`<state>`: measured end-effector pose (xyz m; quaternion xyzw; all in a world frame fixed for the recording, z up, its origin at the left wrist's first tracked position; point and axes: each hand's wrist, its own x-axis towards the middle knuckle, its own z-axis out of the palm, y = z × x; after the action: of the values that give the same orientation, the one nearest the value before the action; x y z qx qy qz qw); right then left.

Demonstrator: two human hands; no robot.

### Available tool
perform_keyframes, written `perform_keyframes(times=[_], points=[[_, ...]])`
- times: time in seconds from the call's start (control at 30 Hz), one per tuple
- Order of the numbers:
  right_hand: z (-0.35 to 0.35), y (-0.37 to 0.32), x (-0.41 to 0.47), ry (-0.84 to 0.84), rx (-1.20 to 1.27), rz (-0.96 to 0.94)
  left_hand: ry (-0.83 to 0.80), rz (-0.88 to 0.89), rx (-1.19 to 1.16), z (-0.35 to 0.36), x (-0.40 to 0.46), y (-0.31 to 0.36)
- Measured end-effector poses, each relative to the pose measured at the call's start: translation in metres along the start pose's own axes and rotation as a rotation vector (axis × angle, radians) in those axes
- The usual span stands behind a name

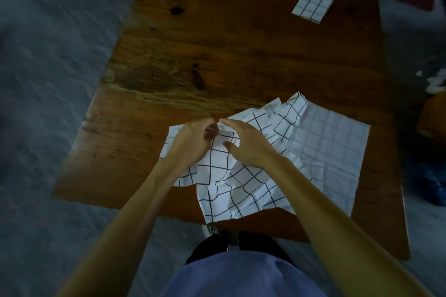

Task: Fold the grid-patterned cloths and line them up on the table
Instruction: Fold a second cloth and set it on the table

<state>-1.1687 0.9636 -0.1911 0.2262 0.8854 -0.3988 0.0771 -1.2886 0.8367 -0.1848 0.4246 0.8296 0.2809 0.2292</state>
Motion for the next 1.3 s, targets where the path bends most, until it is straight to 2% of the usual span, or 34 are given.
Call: perform_keyframes(times=[0.2, 0.4, 0.57, 0.63, 0.8, 0.93, 1.03, 1.17, 1.3], points=[[-0.03, -0.005, 0.006, -0.042, 0.002, 0.07, 0.15, 0.168, 0.037, -0.017, 0.01, 0.022], [-0.074, -0.007, -0.009, -0.005, 0.018, 0.088, 0.324, 0.323, 0.12, -0.053, 0.019, 0.043], [-0.119, 0.0, -0.017, 0.048, -0.205, 0.187, 0.459, 0.352, 0.245, -0.089, 0.038, 0.06], [-0.14, 0.004, -0.023, 0.136, -0.266, 0.219, 0.517, 0.367, 0.3, -0.099, 0.046, 0.069], [-0.187, 0.012, -0.032, 0.532, -0.361, 0.279, 0.604, 0.401, 0.336, -0.111, 0.075, 0.104], [-0.229, 0.014, -0.044, 0.87, -0.332, 0.164, 0.689, 0.431, 0.257, -0.118, 0.098, 0.141], [-0.254, 0.015, -0.055, 1.052, -0.32, 0.084, 0.751, 0.48, 0.206, -0.119, 0.104, 0.165], [-0.268, 0.021, -0.074, 1.208, -0.342, -0.032, 0.824, 0.54, 0.164, -0.118, 0.099, 0.186], [-0.259, 0.027, -0.099, 1.263, -0.388, -0.01, 0.825, 0.599, 0.126, -0.112, 0.086, 0.194]])
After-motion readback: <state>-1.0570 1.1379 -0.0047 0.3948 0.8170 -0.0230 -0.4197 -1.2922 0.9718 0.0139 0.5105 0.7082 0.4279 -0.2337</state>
